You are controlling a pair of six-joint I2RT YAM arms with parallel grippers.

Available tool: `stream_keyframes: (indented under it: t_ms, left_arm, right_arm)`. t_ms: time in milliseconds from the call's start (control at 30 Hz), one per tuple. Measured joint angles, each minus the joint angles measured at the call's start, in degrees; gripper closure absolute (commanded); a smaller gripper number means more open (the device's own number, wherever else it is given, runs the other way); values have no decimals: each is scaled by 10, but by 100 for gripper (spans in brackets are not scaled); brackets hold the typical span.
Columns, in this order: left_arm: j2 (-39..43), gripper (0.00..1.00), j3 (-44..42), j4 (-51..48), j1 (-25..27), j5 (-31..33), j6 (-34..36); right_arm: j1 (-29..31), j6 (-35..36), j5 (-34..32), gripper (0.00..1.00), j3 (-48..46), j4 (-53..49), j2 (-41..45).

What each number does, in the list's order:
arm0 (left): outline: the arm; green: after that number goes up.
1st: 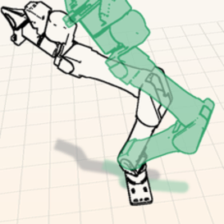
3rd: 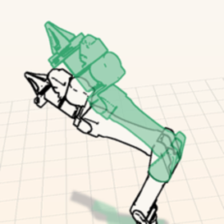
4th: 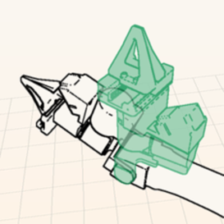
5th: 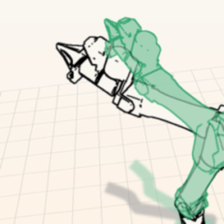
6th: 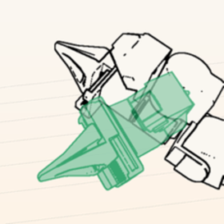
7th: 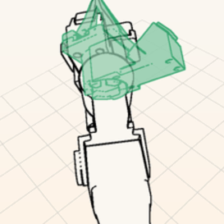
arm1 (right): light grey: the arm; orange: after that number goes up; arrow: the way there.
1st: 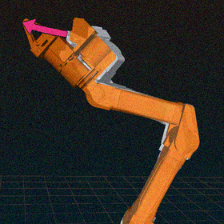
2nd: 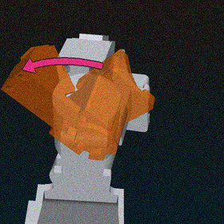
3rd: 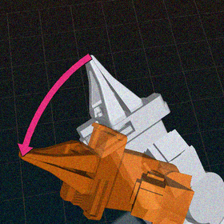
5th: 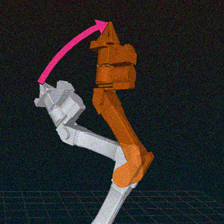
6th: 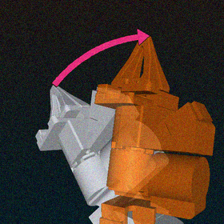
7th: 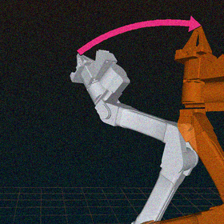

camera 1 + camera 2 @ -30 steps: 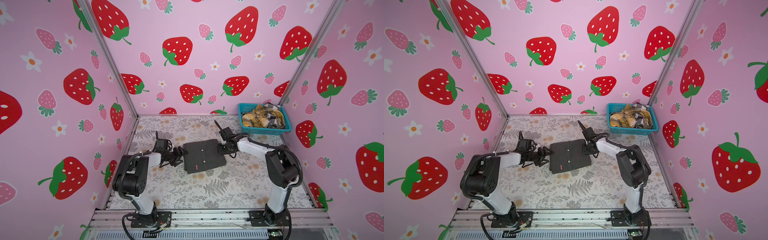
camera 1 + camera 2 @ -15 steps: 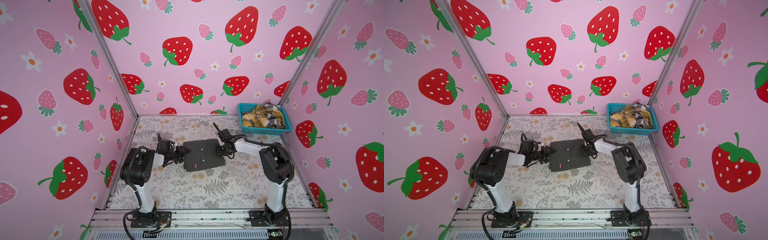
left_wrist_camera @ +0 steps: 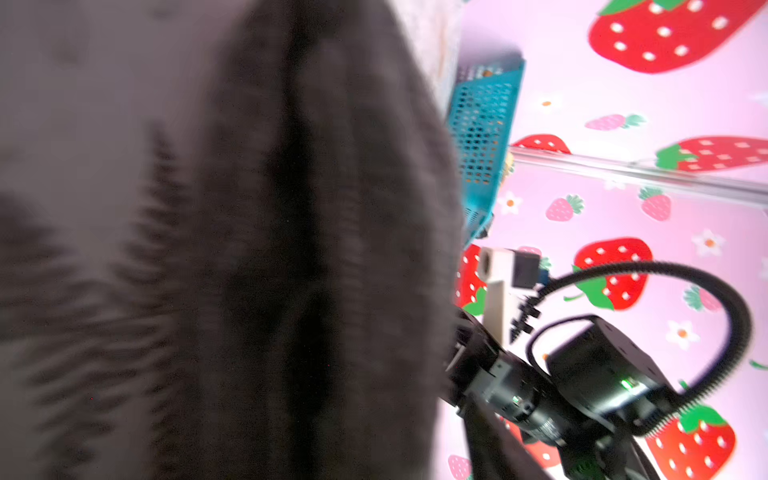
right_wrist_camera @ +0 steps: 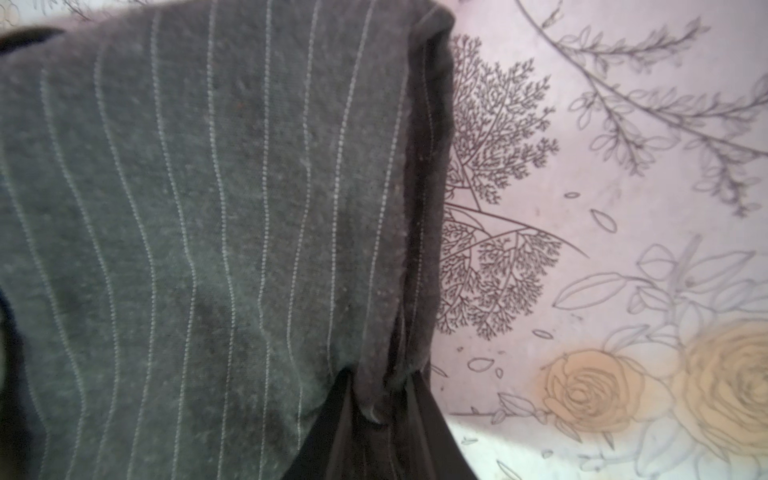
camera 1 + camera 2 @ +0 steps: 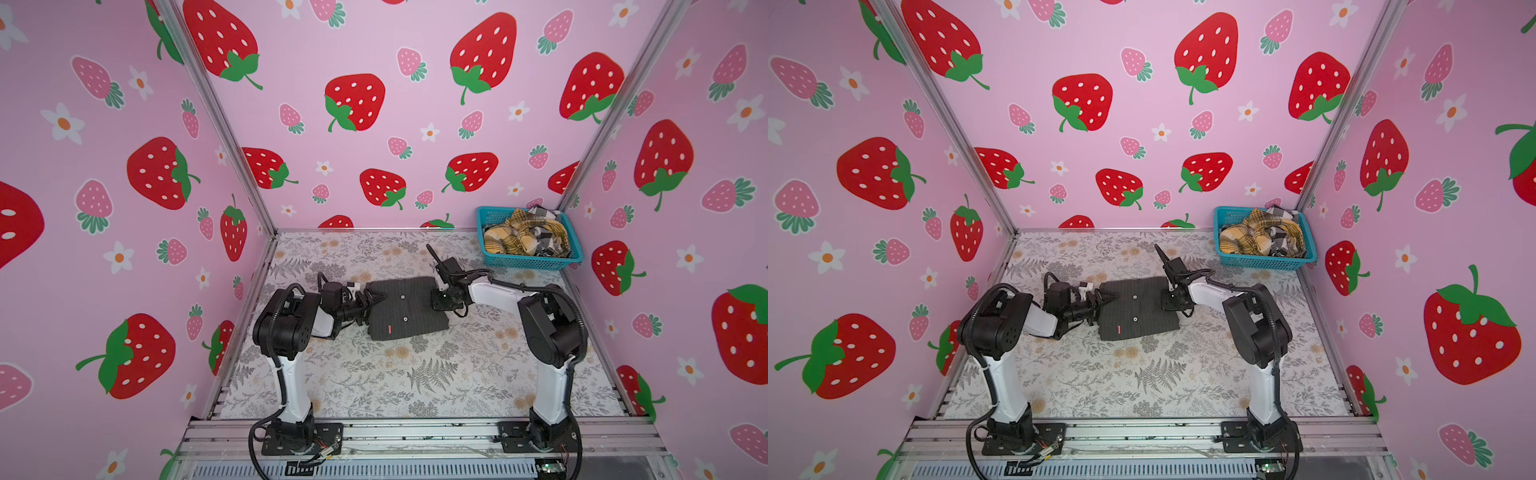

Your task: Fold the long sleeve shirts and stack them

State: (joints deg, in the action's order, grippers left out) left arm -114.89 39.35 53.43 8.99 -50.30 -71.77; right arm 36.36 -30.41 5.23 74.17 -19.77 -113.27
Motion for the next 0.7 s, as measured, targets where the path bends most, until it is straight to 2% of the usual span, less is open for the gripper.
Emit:
stream_keyframes:
  t_ms: [133,200,467,700]
  left_arm:
    - [0,18,-1,14,7,10,4]
    - [0,22,3,11,12,13,6]
    - [-26,65,20,-9,30,17,7]
    - [-26,92,18,-5,28,17,-15]
  right_arm:
    - [0,0,1,75,0,2,0]
    - [0,0,1,75,0,2,0]
    - [0,-5,2,75,1,3,-1]
    - [0,-10,2,75,1,2,-1]
